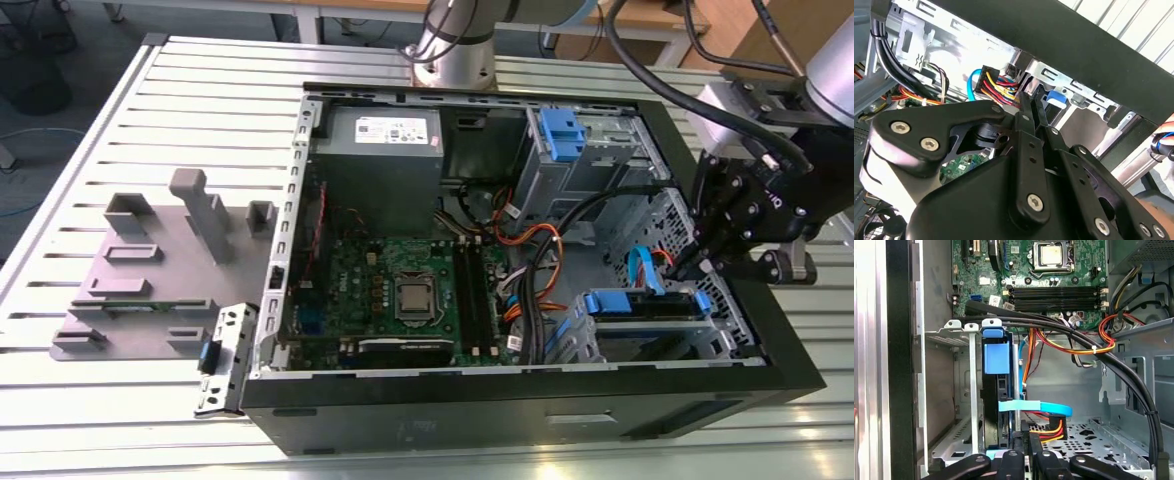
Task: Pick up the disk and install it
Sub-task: 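Insert the second disk wire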
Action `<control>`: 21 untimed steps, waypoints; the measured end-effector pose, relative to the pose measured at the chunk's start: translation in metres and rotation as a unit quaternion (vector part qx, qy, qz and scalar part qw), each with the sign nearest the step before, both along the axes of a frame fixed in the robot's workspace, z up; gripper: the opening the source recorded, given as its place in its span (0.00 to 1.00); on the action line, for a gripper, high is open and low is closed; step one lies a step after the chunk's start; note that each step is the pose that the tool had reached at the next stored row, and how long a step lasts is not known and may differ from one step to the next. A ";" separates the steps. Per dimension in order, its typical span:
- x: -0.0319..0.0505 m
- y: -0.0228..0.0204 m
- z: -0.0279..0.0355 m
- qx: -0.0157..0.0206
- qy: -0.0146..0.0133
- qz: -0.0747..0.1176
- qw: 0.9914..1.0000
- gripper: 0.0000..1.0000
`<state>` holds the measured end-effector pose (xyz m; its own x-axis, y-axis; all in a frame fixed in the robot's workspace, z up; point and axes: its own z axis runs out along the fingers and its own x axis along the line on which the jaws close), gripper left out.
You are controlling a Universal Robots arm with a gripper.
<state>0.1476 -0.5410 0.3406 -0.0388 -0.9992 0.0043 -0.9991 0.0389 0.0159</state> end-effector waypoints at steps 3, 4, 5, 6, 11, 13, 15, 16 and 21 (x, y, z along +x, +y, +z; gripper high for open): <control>0.0000 -0.0007 0.0000 0.000 0.000 0.000 1.000 0.16; 0.0000 -0.0010 0.0000 0.000 0.000 0.000 1.000 0.16; 0.0000 -0.0014 0.0000 0.000 0.000 0.000 1.000 0.16; 0.0000 -0.0017 0.0000 0.000 0.000 0.000 1.000 0.16; -0.0010 -0.0045 0.0000 0.000 0.000 0.000 1.000 0.16; -0.0014 -0.0052 0.0000 0.000 0.000 0.000 1.000 0.16; -0.0014 -0.0061 -0.0001 0.000 0.000 0.000 1.000 0.16; -0.0015 -0.0071 0.0000 0.000 0.000 0.000 1.000 0.16; -0.0015 -0.0122 -0.0001 0.000 0.000 0.000 1.000 0.16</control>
<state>0.1461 -0.5532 0.3405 -0.0389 -0.9992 0.0042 -0.9991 0.0389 0.0154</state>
